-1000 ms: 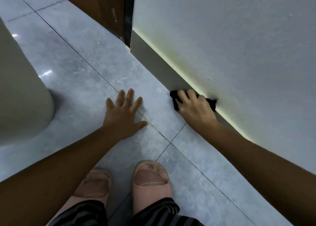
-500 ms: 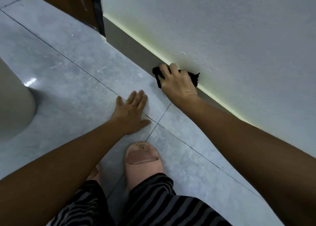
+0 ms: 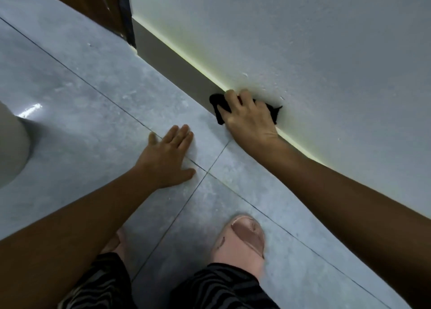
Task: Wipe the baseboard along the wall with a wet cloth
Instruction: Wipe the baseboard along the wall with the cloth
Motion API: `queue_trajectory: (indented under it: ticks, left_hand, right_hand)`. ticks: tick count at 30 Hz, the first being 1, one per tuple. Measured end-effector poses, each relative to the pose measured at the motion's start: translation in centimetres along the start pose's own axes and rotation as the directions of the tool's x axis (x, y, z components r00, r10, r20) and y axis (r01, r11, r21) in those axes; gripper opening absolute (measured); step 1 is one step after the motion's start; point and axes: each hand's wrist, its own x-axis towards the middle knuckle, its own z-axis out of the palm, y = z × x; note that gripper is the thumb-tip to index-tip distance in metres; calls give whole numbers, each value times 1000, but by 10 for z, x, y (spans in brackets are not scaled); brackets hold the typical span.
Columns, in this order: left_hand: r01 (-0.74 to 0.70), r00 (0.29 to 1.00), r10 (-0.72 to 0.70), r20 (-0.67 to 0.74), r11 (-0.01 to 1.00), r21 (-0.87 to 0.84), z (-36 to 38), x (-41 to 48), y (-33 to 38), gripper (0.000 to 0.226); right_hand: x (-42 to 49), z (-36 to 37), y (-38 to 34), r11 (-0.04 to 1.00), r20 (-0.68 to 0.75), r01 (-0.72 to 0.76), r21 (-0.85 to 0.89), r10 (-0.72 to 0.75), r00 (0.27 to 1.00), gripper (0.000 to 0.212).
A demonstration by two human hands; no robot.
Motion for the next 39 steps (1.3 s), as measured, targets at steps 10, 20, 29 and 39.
queue_trajectory:
  ticks: [10, 20, 29, 39]
  left_hand:
    - [45, 999, -44, -22, 998, 50, 0, -4, 10, 87]
    - [2, 1000, -3, -12, 996, -90, 10, 5, 49, 92]
    - [-15, 1000, 15, 26, 1000, -21, 12, 9, 55, 97]
    - [-6, 997, 5, 71, 1000, 13, 3, 9, 61, 97]
  right_hand:
    - [-73, 43, 4, 992, 87, 96, -82, -89, 992, 43]
    - [-91, 24, 30, 999, -52, 7, -47, -10, 999, 48]
    - [-64, 30, 14, 999, -43, 36, -22, -37, 998, 45]
    - [-167, 38, 57, 991, 52, 44, -127, -37, 998, 42]
